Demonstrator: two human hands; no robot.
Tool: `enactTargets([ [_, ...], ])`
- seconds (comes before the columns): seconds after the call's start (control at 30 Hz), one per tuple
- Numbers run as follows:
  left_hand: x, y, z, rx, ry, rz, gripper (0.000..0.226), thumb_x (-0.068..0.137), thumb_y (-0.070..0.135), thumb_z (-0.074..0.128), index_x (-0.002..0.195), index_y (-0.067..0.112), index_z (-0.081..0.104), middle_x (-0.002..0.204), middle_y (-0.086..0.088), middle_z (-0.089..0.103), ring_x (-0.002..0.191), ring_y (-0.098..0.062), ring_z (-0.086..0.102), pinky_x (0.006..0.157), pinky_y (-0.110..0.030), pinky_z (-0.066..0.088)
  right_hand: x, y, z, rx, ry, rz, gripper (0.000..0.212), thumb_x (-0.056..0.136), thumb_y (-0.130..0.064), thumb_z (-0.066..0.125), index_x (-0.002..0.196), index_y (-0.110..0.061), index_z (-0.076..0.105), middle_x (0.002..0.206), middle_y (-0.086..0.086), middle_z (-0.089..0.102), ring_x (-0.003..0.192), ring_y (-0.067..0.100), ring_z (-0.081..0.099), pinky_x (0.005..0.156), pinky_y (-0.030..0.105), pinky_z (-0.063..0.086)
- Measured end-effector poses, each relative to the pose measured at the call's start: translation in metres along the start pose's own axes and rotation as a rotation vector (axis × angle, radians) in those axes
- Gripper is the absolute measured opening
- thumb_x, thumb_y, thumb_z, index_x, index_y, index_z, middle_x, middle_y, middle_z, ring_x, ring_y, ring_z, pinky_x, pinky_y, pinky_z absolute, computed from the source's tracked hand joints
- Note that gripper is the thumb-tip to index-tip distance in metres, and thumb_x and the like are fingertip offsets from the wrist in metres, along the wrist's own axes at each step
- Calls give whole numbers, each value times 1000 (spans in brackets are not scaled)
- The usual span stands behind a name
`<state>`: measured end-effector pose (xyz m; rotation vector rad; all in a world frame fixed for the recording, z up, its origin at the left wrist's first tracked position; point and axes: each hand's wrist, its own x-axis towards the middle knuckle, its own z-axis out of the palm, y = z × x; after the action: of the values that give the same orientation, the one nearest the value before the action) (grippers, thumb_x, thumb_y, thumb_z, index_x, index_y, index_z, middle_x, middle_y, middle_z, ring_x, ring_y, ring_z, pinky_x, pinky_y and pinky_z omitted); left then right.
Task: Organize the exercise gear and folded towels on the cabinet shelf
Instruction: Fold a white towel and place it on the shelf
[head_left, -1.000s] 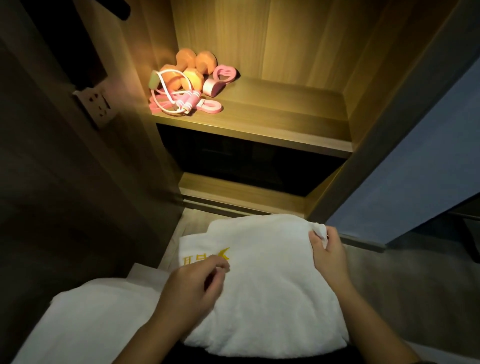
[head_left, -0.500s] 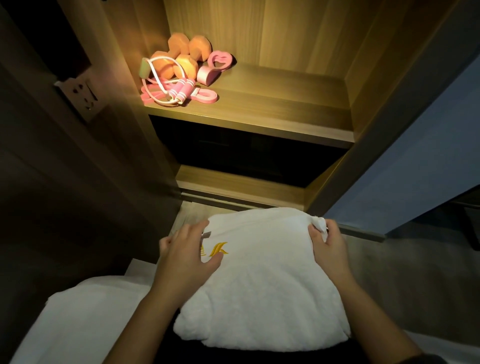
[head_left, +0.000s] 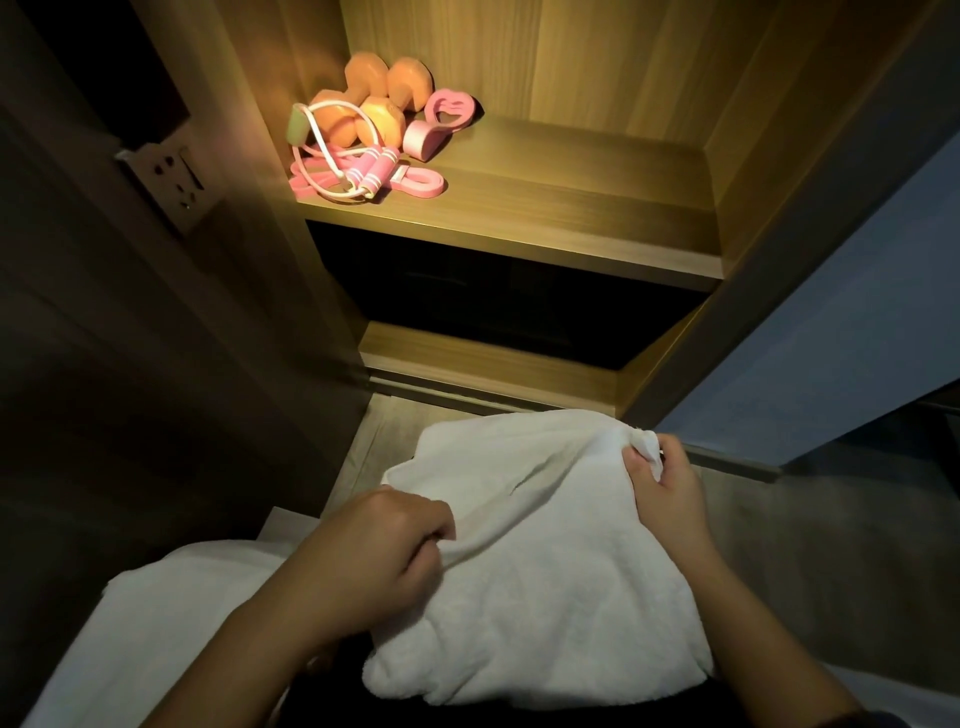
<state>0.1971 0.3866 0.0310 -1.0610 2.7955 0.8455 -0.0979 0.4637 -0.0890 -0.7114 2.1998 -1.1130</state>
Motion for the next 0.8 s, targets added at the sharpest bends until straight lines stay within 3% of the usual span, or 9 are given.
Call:
enactTargets([
  [0.1, 2, -3, -11, -12, -83, -82, 17, 96, 20, 52, 95, 30, 66, 94, 13, 62, 88, -2, 56, 80, -21, 51, -1, -1, 0, -4, -18, -5, 22, 97, -45, 51, 116, -33, 49, 107, -8, 60, 91, 12, 59, 83, 39, 51],
  [0.2, 6, -2, -13, 14, -175, -99, 21, 97, 14, 52, 87, 31, 58, 106, 11, 57, 99, -7, 55, 88, -27, 51, -2, -2, -1, -15, -27, -8, 23, 98, -45, 50, 117, -33, 49, 110, -7, 61, 93, 13, 59, 88, 45, 52],
  [0.27, 10, -1, -11, 4, -210, -110, 13, 97, 18, 54, 99, 30, 58, 114, 13, 54, 101, -7, 53, 87, -24, 50, -1, -2, -1, -24, -27, -6, 24, 98, -45, 50, 118, -32, 49, 112, -7, 61, 95, 15, 59, 90, 46, 52],
  [0.37, 17, 0, -8, -44, -240, -167, 31, 93, 28, 62, 122, 33, 51, 119, 13, 60, 102, -6, 57, 87, -22, 51, 0, -1, 0, -20, -19, -11, 21, 97, -46, 51, 115, -35, 49, 106, -10, 61, 93, 13, 59, 87, 44, 52],
  [0.43, 23, 2, -4, -8, -245, -181, 39, 91, 34, 65, 127, 34, 49, 120, 12, 61, 103, -8, 58, 88, -25, 52, 0, 0, 0, -16, -14, -11, 19, 97, -46, 51, 113, -36, 49, 104, -12, 60, 91, 12, 59, 81, 38, 51],
  [0.57, 33, 4, 8, 109, -181, -148, 34, 90, 45, 63, 119, 30, 56, 108, 10, 64, 90, -8, 59, 77, -23, 50, -3, -3, -1, 43, 8, -14, 17, 97, -45, 52, 112, -37, 48, 99, -22, 57, 89, 10, 59, 63, 20, 41],
  [0.8, 37, 5, 20, 126, -113, -185, 46, 79, 76, 50, 103, 37, 59, 81, 18, 61, 74, 1, 54, 68, -23, 46, -8, -5, -4, 86, 22, -23, 18, 97, -42, 53, 114, -35, 50, 101, -19, 59, 89, 10, 60, 64, 20, 43],
])
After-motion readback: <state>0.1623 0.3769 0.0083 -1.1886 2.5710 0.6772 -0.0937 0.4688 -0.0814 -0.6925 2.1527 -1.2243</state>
